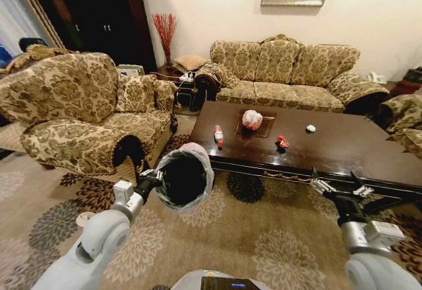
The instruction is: Move to the front of the table and place the trash on the table into the trash bin.
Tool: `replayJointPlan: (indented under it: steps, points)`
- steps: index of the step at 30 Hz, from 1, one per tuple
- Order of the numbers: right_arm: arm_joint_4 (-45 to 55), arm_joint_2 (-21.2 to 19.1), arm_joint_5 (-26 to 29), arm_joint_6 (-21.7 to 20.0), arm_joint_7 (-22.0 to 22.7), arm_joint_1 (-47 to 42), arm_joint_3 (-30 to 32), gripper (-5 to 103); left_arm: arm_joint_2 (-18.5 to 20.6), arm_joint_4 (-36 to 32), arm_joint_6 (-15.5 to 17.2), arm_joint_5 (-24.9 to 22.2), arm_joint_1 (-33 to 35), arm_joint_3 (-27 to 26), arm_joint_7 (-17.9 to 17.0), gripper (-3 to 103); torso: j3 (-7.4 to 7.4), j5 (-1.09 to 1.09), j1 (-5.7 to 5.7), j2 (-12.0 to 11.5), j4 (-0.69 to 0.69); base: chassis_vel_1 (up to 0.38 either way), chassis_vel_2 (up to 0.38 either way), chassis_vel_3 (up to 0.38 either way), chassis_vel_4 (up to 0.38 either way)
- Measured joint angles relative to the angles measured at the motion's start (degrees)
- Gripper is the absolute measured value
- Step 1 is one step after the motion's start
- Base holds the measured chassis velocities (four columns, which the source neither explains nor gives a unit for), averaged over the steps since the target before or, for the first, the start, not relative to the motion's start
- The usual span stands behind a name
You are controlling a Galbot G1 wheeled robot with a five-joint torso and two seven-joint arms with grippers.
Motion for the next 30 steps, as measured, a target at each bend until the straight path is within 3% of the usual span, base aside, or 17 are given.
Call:
replayJointPlan:
  steps: [13,30]
  points:
    - [-0.2,0.2,0.3,-0.1,-1.1,-0.1,-0.1,100,-0.2,-0.3,-0.2,0.1,0.3,0.0,-0.1,3,-0.11,0.0,-0.1,-0.2,0.0,-0.042,0.053,0.053,-0.052]
    - [-0.1,0.2,-0.4,0.4,-1.1,-0.3,-0.6,100,-0.9,-0.9,-0.6,0.4,1.1,-0.6,-1.1,3,-0.27,-0.01,-0.17,-0.5,-0.01,-0.238,0.243,0.239,-0.234]
